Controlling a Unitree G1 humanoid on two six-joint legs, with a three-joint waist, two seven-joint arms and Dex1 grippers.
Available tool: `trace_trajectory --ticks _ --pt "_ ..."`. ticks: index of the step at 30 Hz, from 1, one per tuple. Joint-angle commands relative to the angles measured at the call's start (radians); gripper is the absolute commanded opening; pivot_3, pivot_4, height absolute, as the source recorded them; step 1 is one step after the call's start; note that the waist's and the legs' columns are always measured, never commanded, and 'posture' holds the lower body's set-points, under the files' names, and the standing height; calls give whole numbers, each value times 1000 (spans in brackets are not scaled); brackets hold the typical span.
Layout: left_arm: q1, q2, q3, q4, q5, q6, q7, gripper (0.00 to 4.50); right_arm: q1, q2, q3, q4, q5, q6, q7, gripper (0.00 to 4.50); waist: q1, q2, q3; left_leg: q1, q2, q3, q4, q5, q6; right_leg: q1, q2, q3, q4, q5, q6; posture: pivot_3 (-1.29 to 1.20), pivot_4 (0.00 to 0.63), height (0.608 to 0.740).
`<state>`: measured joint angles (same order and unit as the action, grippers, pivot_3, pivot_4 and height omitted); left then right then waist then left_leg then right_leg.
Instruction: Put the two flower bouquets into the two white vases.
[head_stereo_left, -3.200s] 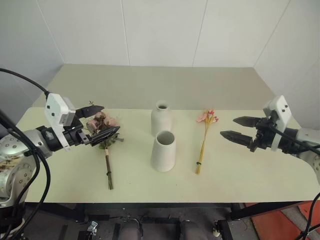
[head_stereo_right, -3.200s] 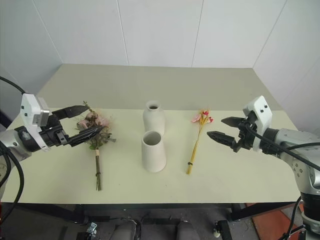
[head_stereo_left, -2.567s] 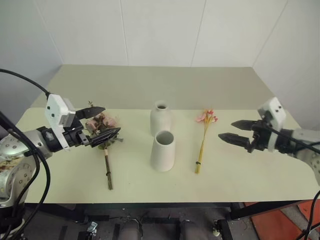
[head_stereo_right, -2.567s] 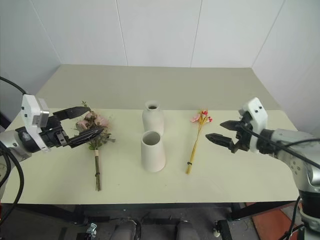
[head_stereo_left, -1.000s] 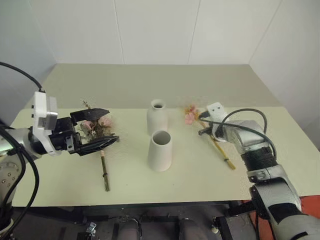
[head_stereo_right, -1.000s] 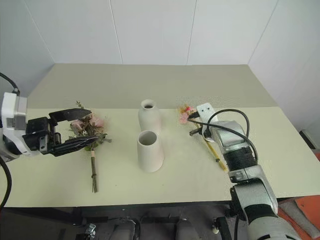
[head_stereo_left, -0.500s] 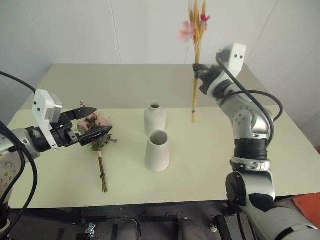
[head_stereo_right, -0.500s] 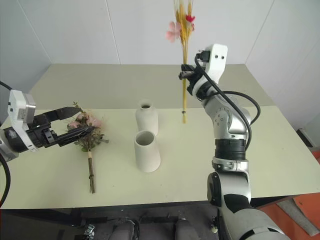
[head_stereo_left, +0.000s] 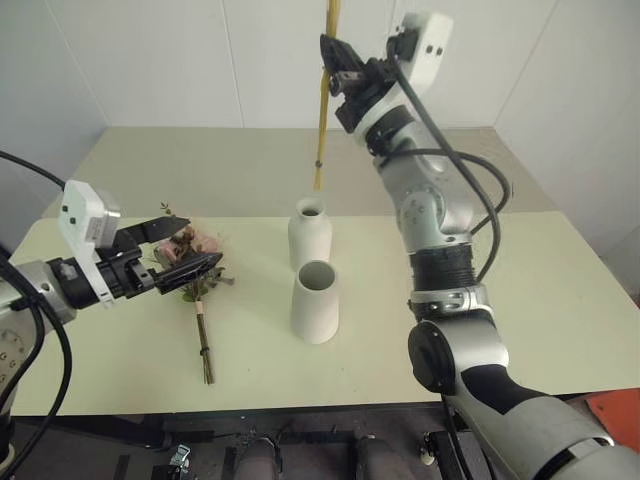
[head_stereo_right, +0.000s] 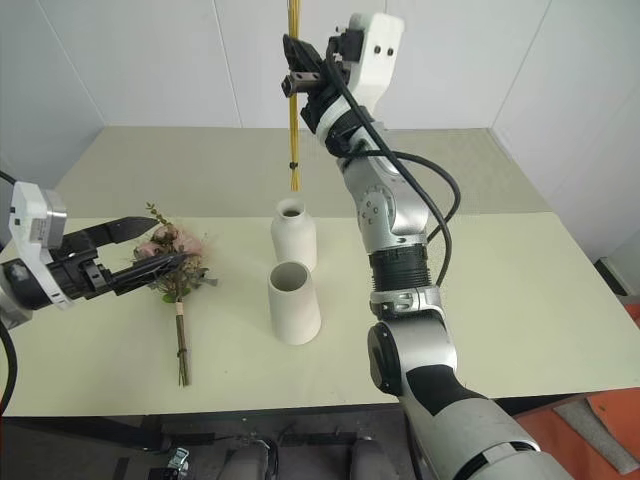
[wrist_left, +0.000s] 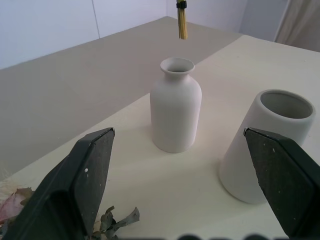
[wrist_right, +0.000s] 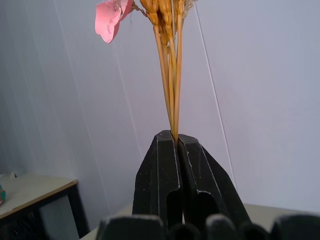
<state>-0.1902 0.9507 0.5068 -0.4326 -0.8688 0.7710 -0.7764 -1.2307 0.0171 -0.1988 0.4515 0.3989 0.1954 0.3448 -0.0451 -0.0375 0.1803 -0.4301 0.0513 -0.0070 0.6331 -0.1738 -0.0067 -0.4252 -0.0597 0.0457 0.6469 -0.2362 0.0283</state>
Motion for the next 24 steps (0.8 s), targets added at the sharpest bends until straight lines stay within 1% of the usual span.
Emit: trace_trajectory --ticks 1,8,11,14,18,20,24 --pt "0 2 38 -38 -19 -10 5 4500 -26 15 16 26 -9 -64 13 37 -1 0 0 0 0 0 0 0 0 0 0 0 0 0 0 0 150 740" --pt "2 2 39 -41 -16 -10 8 4500 31 42 59 74 -45 -124 40 37 -1 0 0 0 0 0 -3 0 0 -1 0 0 0 0 -1 0 150 740" --pt "2 3 39 -42 -15 -9 9 4500 74 49 87 41 -55 -131 55 37 -1 0 0 0 0 0 -3 1 -1 -1 0 0 0 0 -1 0 150 740" --pt "3 4 38 -43 -13 -10 7 4500 148 57 114 -34 -53 -115 66 37 0 0 0 0 0 0 -3 1 -2 -1 0 0 0 0 -1 0 150 740" --pt "1 3 33 -41 -12 -10 9 4500 269 42 149 -159 -55 -81 68 1031 1 0 0 0 0 0 -4 2 -3 -1 0 0 0 0 -1 0 150 740" --pt "0 3 30 -38 -11 -11 8 4500 316 28 159 -218 -57 -63 68 1688 0 0 0 1 0 0 -4 2 -3 -1 0 0 0 0 -1 0 150 740" --pt "-3 4 22 -30 -6 -12 7 4500 394 -5 172 -334 -45 -8 72 3147 1 0 0 1 0 0 -5 2 -4 -1 0 0 0 0 -1 0 150 740"
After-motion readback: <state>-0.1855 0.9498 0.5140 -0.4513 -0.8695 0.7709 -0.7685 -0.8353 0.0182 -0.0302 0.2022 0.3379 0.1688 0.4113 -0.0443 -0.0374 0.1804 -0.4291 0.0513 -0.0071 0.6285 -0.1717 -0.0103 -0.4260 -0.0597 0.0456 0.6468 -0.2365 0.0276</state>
